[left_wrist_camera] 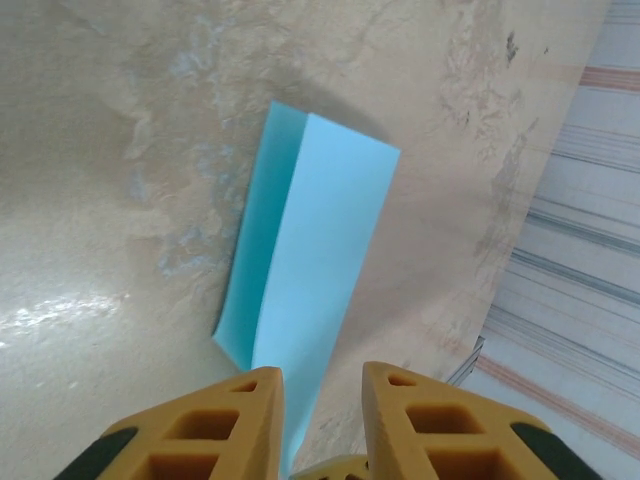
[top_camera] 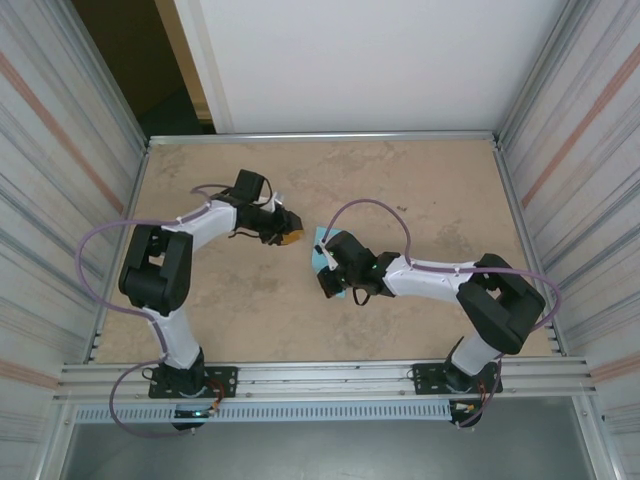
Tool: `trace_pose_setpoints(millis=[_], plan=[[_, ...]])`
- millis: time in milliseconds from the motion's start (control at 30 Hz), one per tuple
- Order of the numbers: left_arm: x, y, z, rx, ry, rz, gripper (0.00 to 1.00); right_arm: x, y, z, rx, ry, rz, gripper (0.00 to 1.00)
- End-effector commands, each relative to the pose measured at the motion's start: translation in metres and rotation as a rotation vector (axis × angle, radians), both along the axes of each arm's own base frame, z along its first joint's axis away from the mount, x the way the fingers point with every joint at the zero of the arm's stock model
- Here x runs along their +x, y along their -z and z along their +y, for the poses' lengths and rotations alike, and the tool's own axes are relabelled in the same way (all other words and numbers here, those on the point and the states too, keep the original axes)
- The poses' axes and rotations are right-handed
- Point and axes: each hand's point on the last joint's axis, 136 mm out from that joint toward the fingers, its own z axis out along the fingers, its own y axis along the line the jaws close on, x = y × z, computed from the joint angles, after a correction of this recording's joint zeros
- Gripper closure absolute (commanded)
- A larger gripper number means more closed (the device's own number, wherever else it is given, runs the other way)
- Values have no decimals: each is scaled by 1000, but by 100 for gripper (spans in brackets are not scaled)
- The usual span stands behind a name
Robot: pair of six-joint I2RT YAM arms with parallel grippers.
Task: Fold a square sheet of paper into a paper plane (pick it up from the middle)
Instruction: Third fold the triangle at the center of the table.
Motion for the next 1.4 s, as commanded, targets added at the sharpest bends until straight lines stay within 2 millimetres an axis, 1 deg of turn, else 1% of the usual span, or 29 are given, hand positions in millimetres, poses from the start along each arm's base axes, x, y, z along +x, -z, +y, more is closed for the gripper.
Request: trace_pose_setpoints(millis=[0,133,233,367,400,500,600,633,667,800,1000,1267,1367], plan=[[-1,-7,-15,-17,55,-36,72,-13,-9,16,104,-66,62,100],[-4,10,-28,-12,97,-6,73,-19,-8,20,133,-80,94,100],[-5,19,-37,-8,128,6,74,-21,-8,23,155,-86,109,100],[-6,30,-44,16,168,23,76,-25,-7,25,166,-95,129,100],[-8,36,-45,30,178,33,76,-25,-7,24,166,-93,133,100],[-11,49,-46,61,196,54,78,-25,-5,23,162,-88,138,100],[-16,63,-43,104,207,82,80,-21,-4,19,153,-63,138,100],[-16,64,-42,118,212,83,80,-20,-3,18,150,-55,139,100],[-20,75,-39,146,222,109,81,-19,-1,16,144,-43,144,100],[-24,89,-30,221,248,125,82,-14,7,9,123,-1,167,100],[-31,100,-28,240,266,148,83,-4,18,-1,82,80,192,100],[-31,100,-29,236,274,144,83,6,28,-10,30,146,203,100],[-31,98,-30,234,275,143,83,8,29,-8,29,147,206,100]])
